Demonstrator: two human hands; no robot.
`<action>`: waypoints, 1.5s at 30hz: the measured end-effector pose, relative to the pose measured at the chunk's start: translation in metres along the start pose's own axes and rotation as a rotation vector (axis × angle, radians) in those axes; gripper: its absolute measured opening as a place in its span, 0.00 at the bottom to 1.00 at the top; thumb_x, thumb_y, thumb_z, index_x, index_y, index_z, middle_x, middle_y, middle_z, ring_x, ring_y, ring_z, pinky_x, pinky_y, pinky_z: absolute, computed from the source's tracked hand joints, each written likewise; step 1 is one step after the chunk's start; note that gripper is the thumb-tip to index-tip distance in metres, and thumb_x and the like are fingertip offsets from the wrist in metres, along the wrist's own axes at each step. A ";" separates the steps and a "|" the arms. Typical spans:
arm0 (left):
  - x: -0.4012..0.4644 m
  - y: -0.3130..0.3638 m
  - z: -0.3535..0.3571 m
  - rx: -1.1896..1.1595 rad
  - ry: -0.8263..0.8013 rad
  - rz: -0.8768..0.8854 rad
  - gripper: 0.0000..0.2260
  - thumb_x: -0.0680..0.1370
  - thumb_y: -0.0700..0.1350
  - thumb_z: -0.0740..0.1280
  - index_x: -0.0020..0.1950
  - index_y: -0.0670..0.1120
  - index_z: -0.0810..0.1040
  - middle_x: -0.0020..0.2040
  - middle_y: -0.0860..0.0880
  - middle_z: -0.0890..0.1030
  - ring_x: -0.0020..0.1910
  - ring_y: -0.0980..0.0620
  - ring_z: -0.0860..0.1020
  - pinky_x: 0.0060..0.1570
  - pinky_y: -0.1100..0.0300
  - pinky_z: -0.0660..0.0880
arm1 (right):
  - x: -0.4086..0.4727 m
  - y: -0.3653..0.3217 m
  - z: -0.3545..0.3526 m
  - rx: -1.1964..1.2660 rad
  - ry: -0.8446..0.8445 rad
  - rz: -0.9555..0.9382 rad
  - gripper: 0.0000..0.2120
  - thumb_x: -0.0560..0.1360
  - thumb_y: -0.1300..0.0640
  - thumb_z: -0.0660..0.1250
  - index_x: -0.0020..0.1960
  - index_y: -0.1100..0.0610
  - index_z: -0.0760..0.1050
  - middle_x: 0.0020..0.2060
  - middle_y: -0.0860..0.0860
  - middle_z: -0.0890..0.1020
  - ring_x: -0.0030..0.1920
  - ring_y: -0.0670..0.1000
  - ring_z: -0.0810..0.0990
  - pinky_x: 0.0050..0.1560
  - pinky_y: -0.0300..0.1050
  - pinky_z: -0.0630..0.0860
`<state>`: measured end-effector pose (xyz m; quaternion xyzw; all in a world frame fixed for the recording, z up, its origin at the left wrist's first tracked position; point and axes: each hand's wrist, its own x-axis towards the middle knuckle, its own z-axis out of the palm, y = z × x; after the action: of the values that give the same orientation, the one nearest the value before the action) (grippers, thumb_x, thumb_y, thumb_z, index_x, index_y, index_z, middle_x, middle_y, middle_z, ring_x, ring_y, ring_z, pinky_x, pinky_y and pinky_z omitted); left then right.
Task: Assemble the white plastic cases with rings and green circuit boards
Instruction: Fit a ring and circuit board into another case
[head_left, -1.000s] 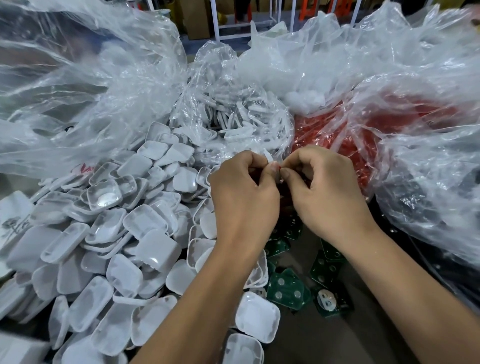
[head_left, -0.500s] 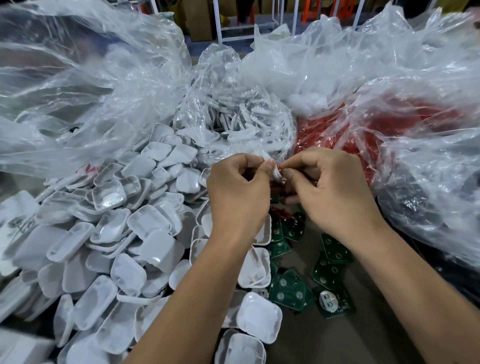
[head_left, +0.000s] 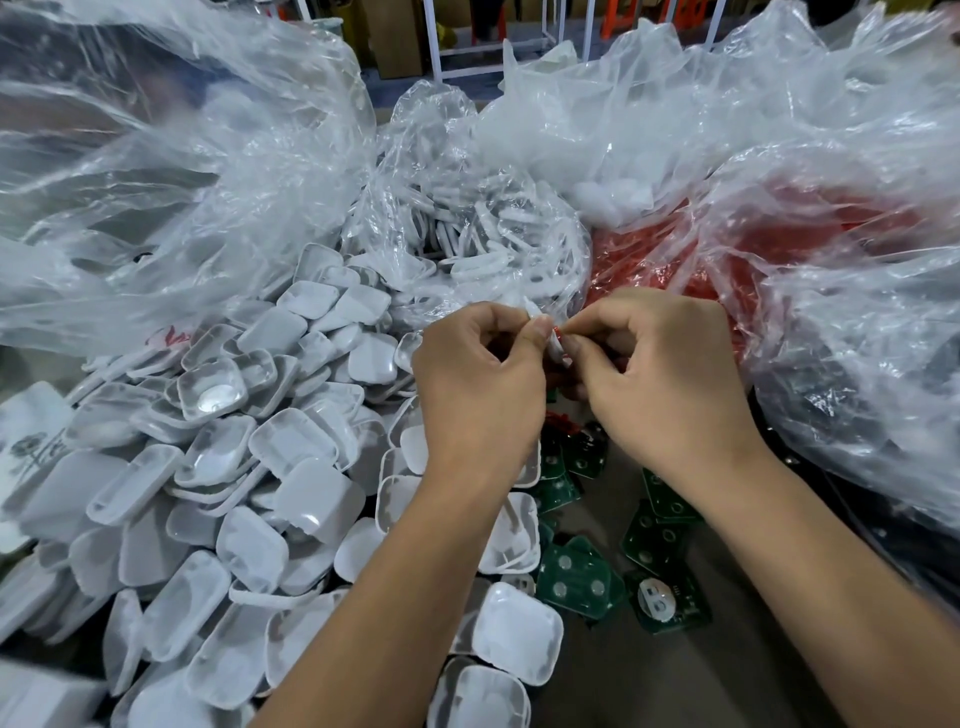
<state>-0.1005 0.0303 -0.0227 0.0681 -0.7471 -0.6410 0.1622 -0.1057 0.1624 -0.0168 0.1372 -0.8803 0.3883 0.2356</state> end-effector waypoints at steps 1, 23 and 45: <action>0.000 0.000 0.000 -0.006 0.001 0.001 0.08 0.78 0.43 0.74 0.40 0.44 0.85 0.36 0.49 0.86 0.38 0.46 0.86 0.45 0.44 0.84 | 0.000 0.000 0.000 -0.015 0.000 -0.022 0.05 0.75 0.64 0.76 0.46 0.55 0.88 0.39 0.46 0.85 0.37 0.40 0.81 0.42 0.32 0.78; 0.013 0.001 -0.014 -0.330 -0.307 -0.106 0.04 0.81 0.39 0.70 0.47 0.43 0.82 0.44 0.39 0.85 0.41 0.49 0.83 0.47 0.57 0.83 | 0.007 0.019 -0.005 0.870 -0.091 0.406 0.07 0.74 0.53 0.75 0.46 0.57 0.86 0.38 0.57 0.87 0.34 0.50 0.82 0.26 0.38 0.76; 0.018 0.003 -0.020 -0.225 -0.232 0.245 0.04 0.76 0.36 0.75 0.50 0.42 0.84 0.39 0.50 0.82 0.42 0.43 0.81 0.48 0.40 0.84 | 0.004 0.008 -0.003 0.824 0.015 0.151 0.10 0.75 0.62 0.75 0.55 0.64 0.84 0.43 0.55 0.89 0.41 0.56 0.89 0.42 0.46 0.86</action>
<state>-0.1102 0.0068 -0.0148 -0.1164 -0.6872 -0.6994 0.1584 -0.1120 0.1699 -0.0177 0.1520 -0.6570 0.7253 0.1383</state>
